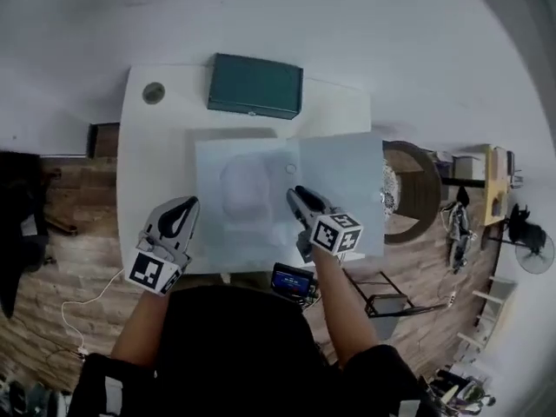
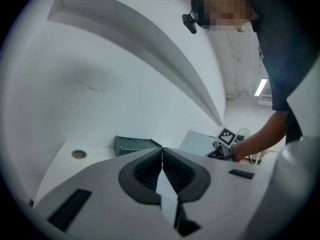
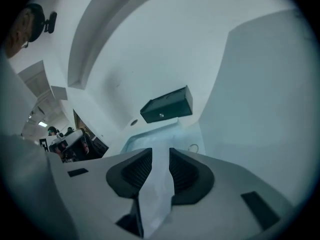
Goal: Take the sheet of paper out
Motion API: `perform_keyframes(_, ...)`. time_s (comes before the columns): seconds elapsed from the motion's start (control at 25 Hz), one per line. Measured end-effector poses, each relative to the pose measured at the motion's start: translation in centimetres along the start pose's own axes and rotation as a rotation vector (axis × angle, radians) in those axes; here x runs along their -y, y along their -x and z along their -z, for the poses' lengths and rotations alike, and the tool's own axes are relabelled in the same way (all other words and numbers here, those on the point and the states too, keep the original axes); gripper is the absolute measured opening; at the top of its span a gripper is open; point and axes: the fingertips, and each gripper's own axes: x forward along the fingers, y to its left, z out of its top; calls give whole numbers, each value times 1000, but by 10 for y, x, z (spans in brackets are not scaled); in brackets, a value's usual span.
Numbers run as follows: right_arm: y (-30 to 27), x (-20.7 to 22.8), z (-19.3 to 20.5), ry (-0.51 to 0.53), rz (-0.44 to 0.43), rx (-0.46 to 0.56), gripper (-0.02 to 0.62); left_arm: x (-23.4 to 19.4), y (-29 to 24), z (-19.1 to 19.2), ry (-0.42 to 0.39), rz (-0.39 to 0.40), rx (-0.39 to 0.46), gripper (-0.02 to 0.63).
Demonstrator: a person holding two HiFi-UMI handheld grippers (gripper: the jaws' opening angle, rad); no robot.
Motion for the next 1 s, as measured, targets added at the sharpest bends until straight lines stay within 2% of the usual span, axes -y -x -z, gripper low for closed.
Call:
perform_keyframes(0.2,-18,16,33,-98,-3,-99,121,0,-7,22,40,42,-32,3)
perform_keyframes(0.4,-35,17,61,-119,-28,-210,120,0,-13,38,71,72,-52,3)
perform_keyframes(0.84,-50,15,72,-126,-43,-307,111,1,-18,49,131,76,-79,3)
perform_keyframes(1.0,-55,10,74,-125,-67,-343,97,-3,-17,48,102,65,-54,3)
